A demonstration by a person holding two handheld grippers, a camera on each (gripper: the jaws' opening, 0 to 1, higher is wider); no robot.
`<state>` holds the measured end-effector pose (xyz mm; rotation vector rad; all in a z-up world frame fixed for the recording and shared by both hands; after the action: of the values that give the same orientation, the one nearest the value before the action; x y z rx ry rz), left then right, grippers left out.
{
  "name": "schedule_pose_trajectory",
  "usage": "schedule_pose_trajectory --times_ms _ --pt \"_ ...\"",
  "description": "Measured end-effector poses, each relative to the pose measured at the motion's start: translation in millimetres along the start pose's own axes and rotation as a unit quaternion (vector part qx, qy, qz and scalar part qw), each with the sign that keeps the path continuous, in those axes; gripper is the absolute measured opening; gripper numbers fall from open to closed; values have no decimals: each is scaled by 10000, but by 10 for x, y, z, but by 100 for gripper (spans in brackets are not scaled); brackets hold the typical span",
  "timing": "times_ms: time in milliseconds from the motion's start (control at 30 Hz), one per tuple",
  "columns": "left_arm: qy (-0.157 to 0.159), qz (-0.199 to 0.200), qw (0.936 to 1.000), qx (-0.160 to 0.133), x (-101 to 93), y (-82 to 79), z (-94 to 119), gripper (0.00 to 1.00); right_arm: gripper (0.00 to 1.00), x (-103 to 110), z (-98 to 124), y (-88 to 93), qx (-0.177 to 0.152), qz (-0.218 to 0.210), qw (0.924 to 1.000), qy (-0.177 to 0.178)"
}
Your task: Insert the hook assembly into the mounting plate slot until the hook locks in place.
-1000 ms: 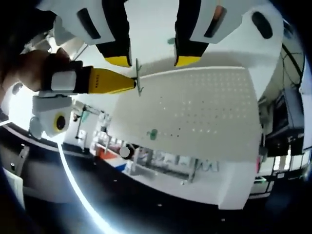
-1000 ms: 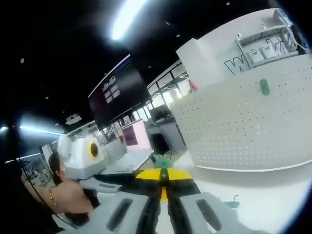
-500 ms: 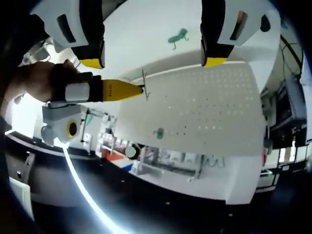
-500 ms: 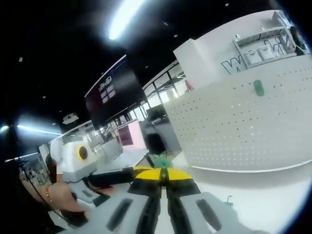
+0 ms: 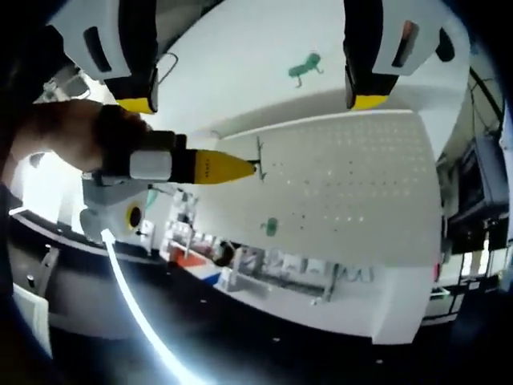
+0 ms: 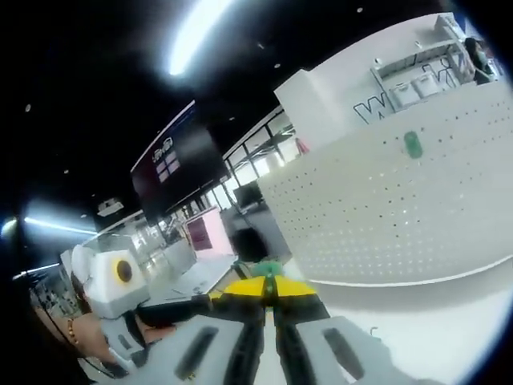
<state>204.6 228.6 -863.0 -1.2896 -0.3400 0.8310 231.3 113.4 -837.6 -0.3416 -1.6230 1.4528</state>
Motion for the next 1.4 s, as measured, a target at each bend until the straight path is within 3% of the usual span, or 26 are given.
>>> schedule_pose_trajectory --times_ms 367,500,833,900,1067,1400 --pt "-23 11 10000 6 29 -28 -4 100 0 -141 -92 -41 -38 -91 9999 98" --pt "-96 -41 9999 -29 58 -54 12 100 0 -250 -131 -158 -153 125 9995 235" --pt "-221 -155 9996 56 123 -19 32 100 0 -574 -231 -505 -566 169 9965 586" --pt "-239 -147 9996 68 129 -10 37 99 0 -659 -244 -589 -647 473 9937 780" --pt "-299 -87 9995 114 176 34 28 98 0 -773 -302 -731 -774 604 9911 898" --pt "-398 -2 9991 133 256 64 38 98 0 -1199 -314 -971 -1028 851 9801 1467"
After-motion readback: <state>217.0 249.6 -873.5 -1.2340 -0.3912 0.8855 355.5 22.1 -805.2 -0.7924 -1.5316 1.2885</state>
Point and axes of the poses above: the point that each gripper's makers call its tool centre point, and the gripper's own axes: z roughly backward along the fingers, x roughly to its left, y roughly out of its underside, the point moved 7 cm from there along z, roughly backward along the fingers, and after that the axes turned 1 degree about x, right-handed, at the moved point
